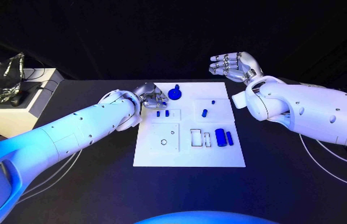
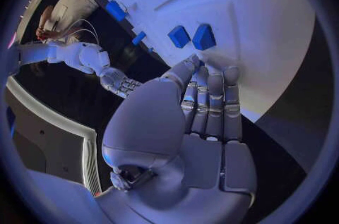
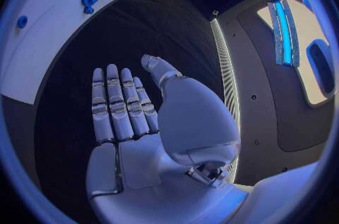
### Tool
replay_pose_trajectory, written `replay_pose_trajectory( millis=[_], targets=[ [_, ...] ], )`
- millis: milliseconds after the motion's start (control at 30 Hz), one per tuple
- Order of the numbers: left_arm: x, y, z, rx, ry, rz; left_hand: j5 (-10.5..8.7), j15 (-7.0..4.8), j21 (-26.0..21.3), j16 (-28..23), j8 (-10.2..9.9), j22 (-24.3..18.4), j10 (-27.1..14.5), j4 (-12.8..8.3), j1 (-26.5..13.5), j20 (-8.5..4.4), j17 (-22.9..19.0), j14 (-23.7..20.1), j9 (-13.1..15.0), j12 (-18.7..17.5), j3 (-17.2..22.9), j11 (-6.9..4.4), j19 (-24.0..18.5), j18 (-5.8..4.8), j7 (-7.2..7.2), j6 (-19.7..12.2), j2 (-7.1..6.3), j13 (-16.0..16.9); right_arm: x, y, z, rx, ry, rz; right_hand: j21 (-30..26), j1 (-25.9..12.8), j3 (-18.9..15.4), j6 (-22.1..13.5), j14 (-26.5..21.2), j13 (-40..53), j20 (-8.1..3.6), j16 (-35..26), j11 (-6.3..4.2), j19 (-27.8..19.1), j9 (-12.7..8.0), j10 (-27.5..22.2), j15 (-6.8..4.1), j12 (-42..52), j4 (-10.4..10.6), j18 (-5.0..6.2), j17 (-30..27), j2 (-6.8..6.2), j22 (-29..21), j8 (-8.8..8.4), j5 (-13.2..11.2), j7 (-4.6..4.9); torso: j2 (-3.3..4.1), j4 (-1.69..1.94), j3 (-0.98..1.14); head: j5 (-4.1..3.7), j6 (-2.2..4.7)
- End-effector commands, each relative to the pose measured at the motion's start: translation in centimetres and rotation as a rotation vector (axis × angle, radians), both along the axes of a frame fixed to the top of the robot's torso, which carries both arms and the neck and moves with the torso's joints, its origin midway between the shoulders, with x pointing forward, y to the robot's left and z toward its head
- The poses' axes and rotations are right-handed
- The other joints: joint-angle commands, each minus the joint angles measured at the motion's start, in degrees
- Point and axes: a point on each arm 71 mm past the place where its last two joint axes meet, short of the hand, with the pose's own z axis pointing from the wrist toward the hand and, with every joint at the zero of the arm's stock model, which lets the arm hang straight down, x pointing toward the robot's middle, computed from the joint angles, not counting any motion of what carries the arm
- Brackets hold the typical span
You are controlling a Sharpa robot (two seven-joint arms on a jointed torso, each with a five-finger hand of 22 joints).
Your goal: Assemble the parts on the task board
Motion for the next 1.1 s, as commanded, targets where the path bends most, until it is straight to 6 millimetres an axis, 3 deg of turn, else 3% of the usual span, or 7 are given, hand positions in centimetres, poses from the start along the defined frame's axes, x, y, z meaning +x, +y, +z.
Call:
replay_pose_trajectory(
  millis=[33,333,567,700,867,1000,1100],
  targets=[
    [0.0,0.0,0.1,-0.016,0.001,0.001,0.07,0.12,0.3,0.4,-0.1,1.0,-0.6,0.5,0.1,0.34,0.1,-0.4,0.0,0.6,0.0,-0.03,-0.1,0.91,0.09,-0.3,-0.54,-0.1,0.0,0.1,0.1,0.002,-0.011,0.011,-0.3,0.1,-0.4,-0.2,-0.2,0.1,0.24,0.3,0.12,-0.3,0.1,-0.2,0.32,0.2,0.0,-0.94,0.1,-0.32,0.0,0.17,0.2,0.02,-0.03,-0.01,0.02,0.05,-0.05],
    [-0.1,0.4,0.2,-0.028,0.002,0.002,0.05,0.14,0.4,0.4,-0.2,1.0,-0.8,0.5,0.1,0.39,0.1,-0.4,0.0,1.1,0.0,-0.02,-0.1,0.96,0.02,-0.9,-0.72,-0.2,0.0,0.0,0.1,0.001,-0.012,0.010,-0.3,0.2,-0.7,-0.3,-0.3,0.1,0.29,0.3,0.14,-0.4,0.1,-0.2,0.33,0.2,-0.1,-0.92,0.1,-0.23,0.0,0.17,0.1,0.04,-0.04,-0.03,0.07,0.03,0.10],
    [-0.5,0.9,0.2,-0.043,0.032,-0.017,0.17,0.57,-0.3,0.4,-0.2,0.7,-2.1,1.5,-1.2,0.73,0.0,-1.2,-0.1,2.3,-2.2,0.26,-0.5,0.76,-0.92,-3.2,-2.04,0.3,0.0,-0.1,0.1,0.000,-0.012,0.007,-0.3,0.2,-0.7,-0.3,-0.3,0.1,0.29,0.3,0.14,-0.4,0.1,-0.2,0.33,0.2,-0.1,-0.92,0.1,-0.23,0.0,0.17,0.1,0.04,-0.05,0.02,0.04,-0.03,0.20],
    [-0.7,1.2,0.6,-0.079,0.055,-0.022,0.27,1.06,-1.3,0.9,-0.3,0.3,-3.9,3.2,-2.1,1.19,0.0,-2.0,-0.2,4.3,-5.9,0.72,-0.4,0.72,-1.58,-7.3,-2.64,1.2,0.0,-0.2,0.1,0.000,-0.012,0.006,-0.3,0.2,-0.8,-0.4,-0.3,0.1,0.30,0.3,0.15,-0.4,0.0,-0.2,0.35,0.2,-0.2,-0.91,0.1,-0.22,0.0,0.16,0.1,0.06,-0.05,0.02,-0.01,-0.05,0.32],
    [-0.8,1.8,1.5,-0.158,0.103,-0.028,0.13,1.69,-2.4,1.7,-0.6,0.4,-6.0,5.6,-1.5,1.74,-0.4,-3.0,-0.6,6.6,-10.1,1.36,-0.3,0.91,-2.48,-16.2,-3.22,1.7,0.0,-0.3,0.0,-0.002,-0.010,0.002,-0.3,0.3,-0.8,-0.4,-0.4,0.1,0.31,0.3,0.16,-0.4,0.0,-0.3,0.37,0.2,-0.2,-0.91,0.1,-0.18,0.0,0.15,0.1,0.06,-0.06,-0.04,-0.04,0.06,0.42],
    [-0.8,2.9,2.7,-0.243,0.123,-0.007,0.12,1.91,-2.9,2.3,-0.7,0.8,-6.7,6.9,-0.5,2.05,-0.9,-3.5,-0.7,7.6,-10.5,1.55,-0.1,1.15,-2.82,-19.4,-3.70,1.5,0.2,-0.7,-0.1,-0.007,-0.002,-0.004,-0.2,0.4,-0.7,0.0,-0.3,0.1,0.28,0.3,0.08,-0.3,0.1,-0.1,0.31,0.2,-0.4,-0.88,0.1,-0.12,0.0,0.19,0.0,-0.03,-0.23,0.06,-0.06,0.08,0.55],
    [-0.7,4.3,3.7,-0.321,0.119,0.040,0.13,1.87,-3.9,0.7,-0.8,0.4,-6.7,6.9,-0.1,2.14,-1.9,-4.1,-0.8,7.8,-9.9,1.53,-0.7,1.17,-2.14,-20.1,-3.32,1.4,0.3,-0.9,-0.3,-0.019,0.018,0.003,0.2,0.7,-0.2,0.6,1.1,0.0,-0.05,0.4,-0.06,0.4,0.1,0.1,-0.18,0.2,-0.9,-0.68,0.2,0.06,0.1,0.21,-1.0,-0.12,-0.40,0.16,-0.11,0.11,0.65]
  ],
)
